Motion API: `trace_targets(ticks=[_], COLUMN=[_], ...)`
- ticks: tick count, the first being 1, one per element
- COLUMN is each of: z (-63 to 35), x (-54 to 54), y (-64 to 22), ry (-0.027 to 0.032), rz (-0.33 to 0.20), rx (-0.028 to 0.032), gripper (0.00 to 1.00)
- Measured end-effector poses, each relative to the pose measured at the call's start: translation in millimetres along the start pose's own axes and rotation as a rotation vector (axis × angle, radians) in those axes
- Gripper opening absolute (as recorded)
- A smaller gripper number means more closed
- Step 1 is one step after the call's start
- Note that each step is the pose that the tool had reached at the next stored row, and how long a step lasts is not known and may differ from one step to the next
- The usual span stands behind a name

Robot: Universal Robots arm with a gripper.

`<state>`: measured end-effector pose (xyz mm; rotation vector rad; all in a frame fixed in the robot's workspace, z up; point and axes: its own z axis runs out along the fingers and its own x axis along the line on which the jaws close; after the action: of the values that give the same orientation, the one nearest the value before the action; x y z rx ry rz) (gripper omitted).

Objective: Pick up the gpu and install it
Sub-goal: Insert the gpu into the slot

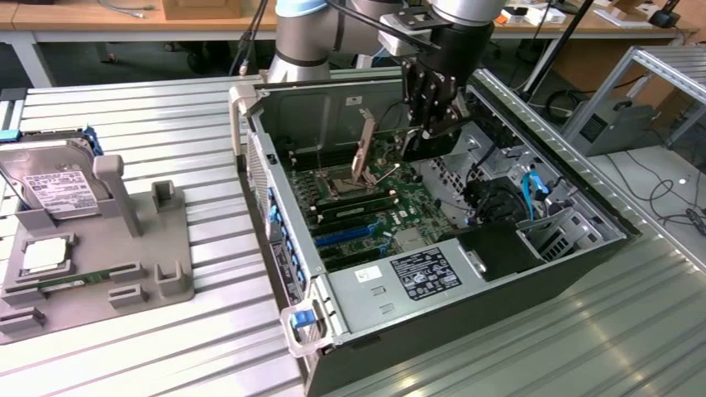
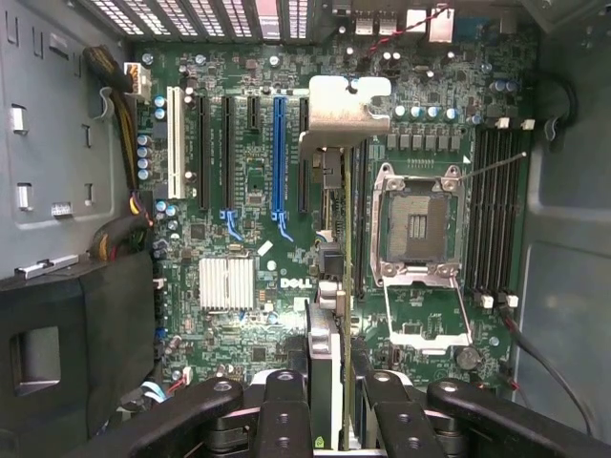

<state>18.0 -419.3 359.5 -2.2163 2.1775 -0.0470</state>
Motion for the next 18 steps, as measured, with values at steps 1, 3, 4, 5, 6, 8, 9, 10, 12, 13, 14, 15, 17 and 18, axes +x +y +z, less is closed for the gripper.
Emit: trace_targets(ticks=[1, 3, 4, 5, 6, 8, 9, 10, 12, 13, 14, 15, 17, 18], z=[0.1, 0.3, 0.4, 0.5, 0.6, 0.9, 1.0, 1.1, 1.4, 1.5, 1.8, 1.9, 2.3, 2.4], x=[0.0, 0.0, 0.0, 0.0, 0.0, 0.0, 0.0, 0.0, 0.0, 0.0, 0.0, 0.0, 0.0, 0.0], y=[0.2, 0.5, 0.7, 0.9, 1.0, 1.5, 1.7, 1.9, 2.4, 2.5, 2.8, 3.1, 3.5, 3.8], ry=[0.0, 0.0, 0.0, 0.0, -0.0001, -0.0001, -0.0001, 0.0, 0.0, 0.0, -0.0001, 0.0, 0.0, 0.0], rz=[0.0, 0.0, 0.0, 0.0, 0.0, 0.0, 0.0, 0.0, 0.0, 0.0, 0.0, 0.0, 0.0, 0.0], rx=[0.0, 0.0, 0.0, 0.0, 0.0, 0.0, 0.0, 0.0, 0.0, 0.0, 0.0, 0.0, 0.0, 0.0], gripper=[0.27, 0.27, 0.27, 0.27, 0.27, 0.27, 0.27, 0.27, 0.27, 0.27, 0.27, 0.27, 0.27, 0.27])
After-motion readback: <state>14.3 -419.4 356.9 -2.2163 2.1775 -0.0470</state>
